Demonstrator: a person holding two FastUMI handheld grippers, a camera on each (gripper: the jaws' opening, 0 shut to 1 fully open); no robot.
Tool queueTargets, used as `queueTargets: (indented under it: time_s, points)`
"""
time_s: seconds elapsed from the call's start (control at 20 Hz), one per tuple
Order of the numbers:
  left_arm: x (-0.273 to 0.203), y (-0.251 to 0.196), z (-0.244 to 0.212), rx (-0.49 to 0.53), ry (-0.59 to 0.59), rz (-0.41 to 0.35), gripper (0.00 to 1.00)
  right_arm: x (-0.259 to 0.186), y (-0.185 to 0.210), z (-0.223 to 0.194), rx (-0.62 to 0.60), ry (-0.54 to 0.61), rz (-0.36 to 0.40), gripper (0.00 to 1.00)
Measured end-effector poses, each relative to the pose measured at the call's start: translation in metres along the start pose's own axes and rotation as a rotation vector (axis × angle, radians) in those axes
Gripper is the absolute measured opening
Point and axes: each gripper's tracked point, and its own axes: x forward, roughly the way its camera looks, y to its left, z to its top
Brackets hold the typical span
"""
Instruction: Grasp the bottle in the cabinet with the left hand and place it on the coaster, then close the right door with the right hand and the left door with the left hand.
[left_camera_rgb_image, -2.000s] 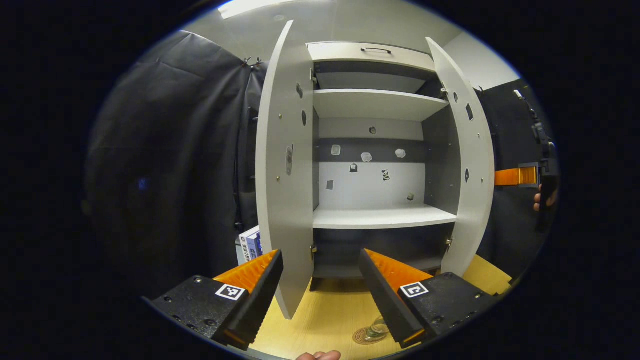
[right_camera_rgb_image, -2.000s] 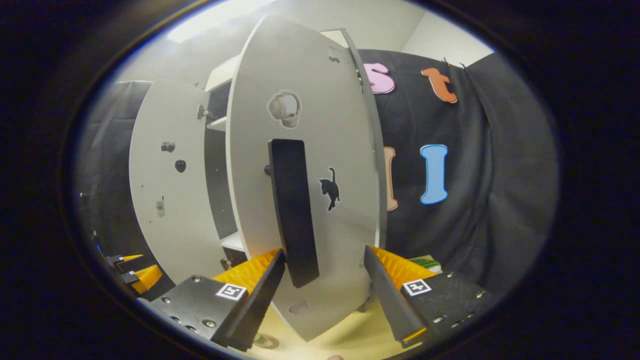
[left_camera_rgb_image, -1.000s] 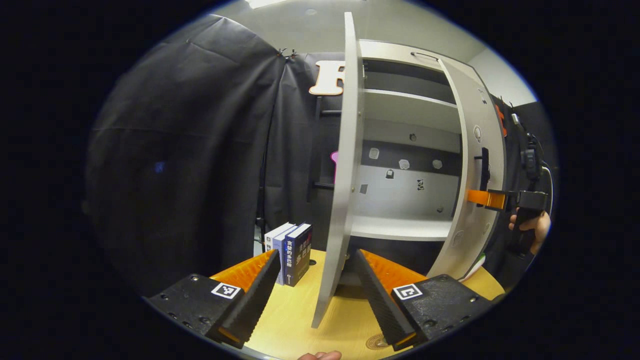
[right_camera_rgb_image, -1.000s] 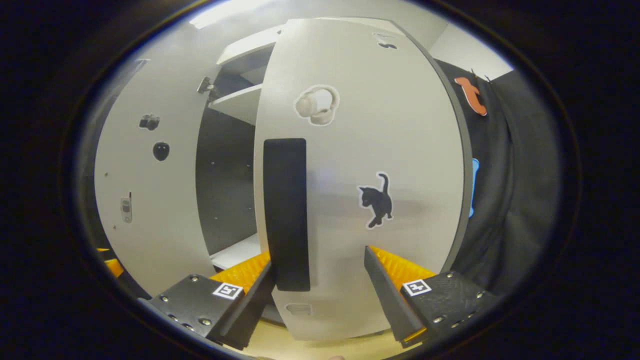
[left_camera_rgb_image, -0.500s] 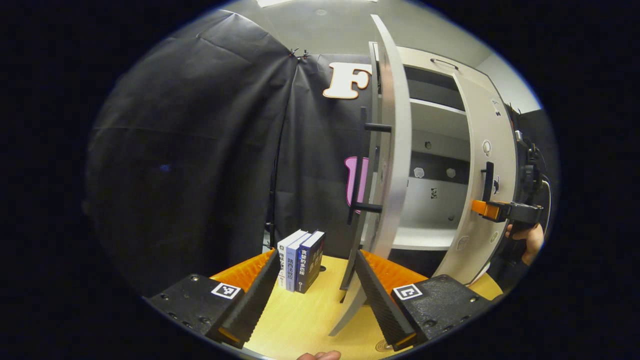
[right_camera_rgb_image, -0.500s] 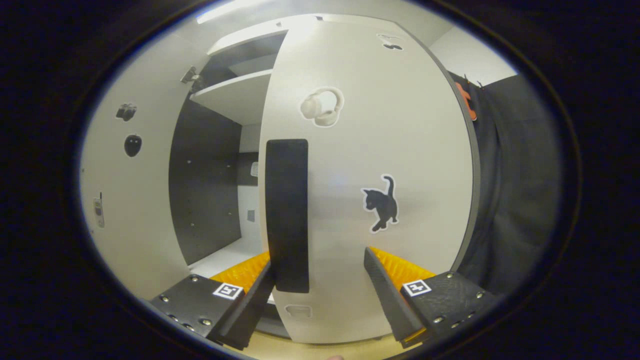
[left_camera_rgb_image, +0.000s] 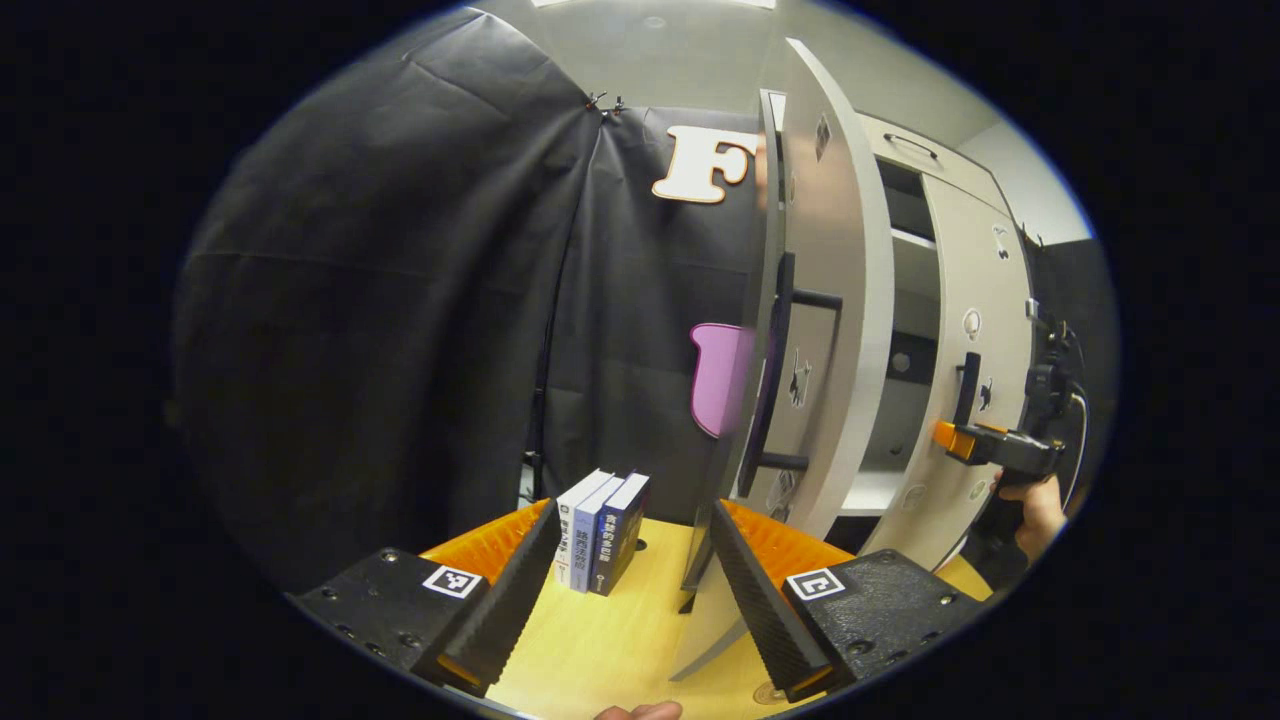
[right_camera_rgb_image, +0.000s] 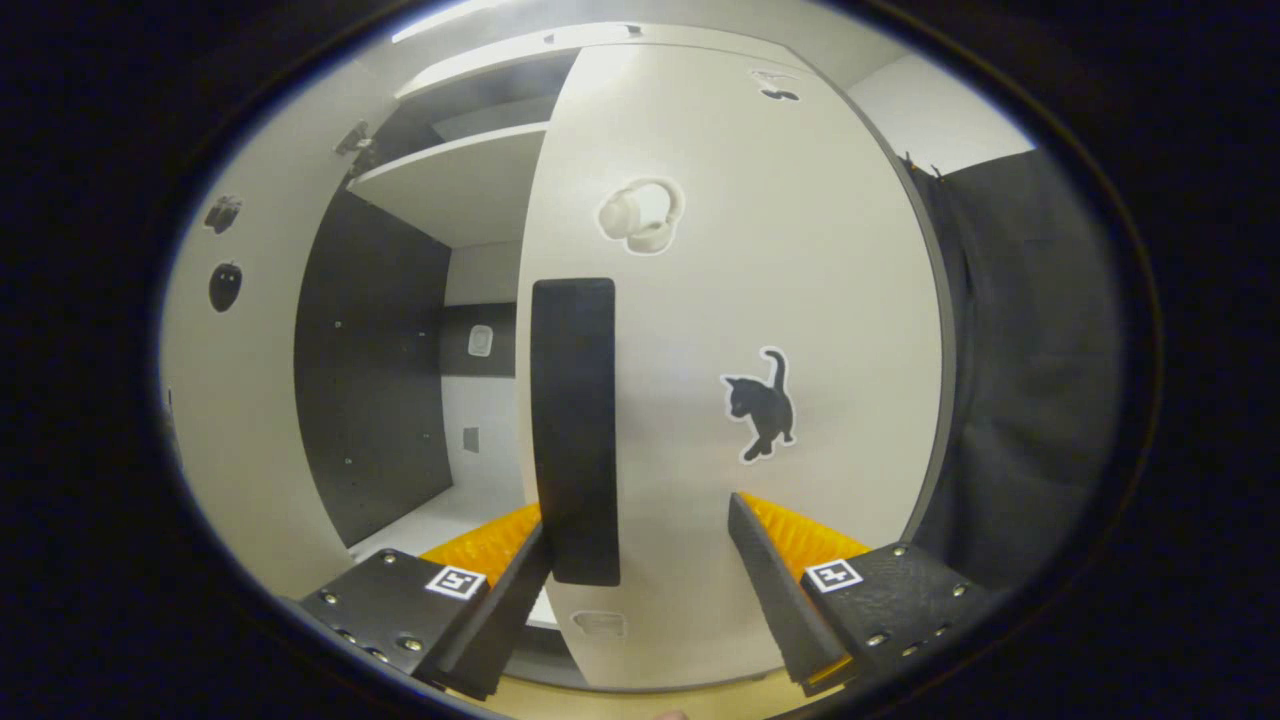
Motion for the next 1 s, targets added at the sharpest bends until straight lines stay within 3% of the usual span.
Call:
queueTargets:
  time_s: [0.1,0.15,0.2,0.35,0.4,0.45,0.55,0.6,0.65,0.75,0.9,1.0]
  points:
    - [0.006,-0.003,0.007,-0.012,0.007,-0.034,0.95,-0.005,0.005,-0.006,-0.006,0.022,0.01,0.97]
    - [0.009,-0.005,0.012,-0.01,0.006,-0.053,0.9,-0.008,0.006,-0.008,-0.012,0.025,0.013,1.0]
    - [0.011,-0.007,0.015,-0.004,0.005,-0.071,0.95,-0.011,0.008,-0.011,-0.017,0.032,0.017,0.97]
    - [0.014,-0.009,0.023,0.03,-0.003,-0.102,0.95,-0.026,0.012,-0.018,-0.024,0.053,0.033,0.97]
    - [0.012,-0.009,0.025,0.035,-0.011,-0.107,0.9,-0.03,0.012,-0.018,-0.024,0.054,0.036,1.0]
    - [0.012,-0.012,0.028,0.033,-0.016,-0.121,0.95,-0.035,0.011,-0.017,-0.023,0.054,0.039,1.0]
    - [0.007,-0.018,0.029,0.036,-0.014,-0.142,0.95,-0.043,0.008,-0.016,-0.033,0.052,0.04,0.97]
    - [0.005,-0.021,0.032,0.042,-0.019,-0.151,0.9,-0.048,0.005,-0.016,-0.04,0.056,0.039,1.0]
    - [0.003,-0.024,0.034,0.049,-0.024,-0.161,0.95,-0.051,0.003,-0.017,-0.043,0.059,0.038,0.97]
    - [0.004,-0.035,0.034,0.067,-0.023,-0.194,0.95,-0.057,-0.002,-0.018,-0.041,0.066,0.036,1.0]
    - [0.003,-0.041,0.035,0.092,-0.027,-0.205,0.89,-0.072,-0.01,-0.018,-0.039,0.071,0.04,1.0]
    - [0.004,-0.046,0.034,0.087,-0.025,-0.218,0.94,-0.081,-0.017,-0.016,-0.042,0.072,0.04,1.0]
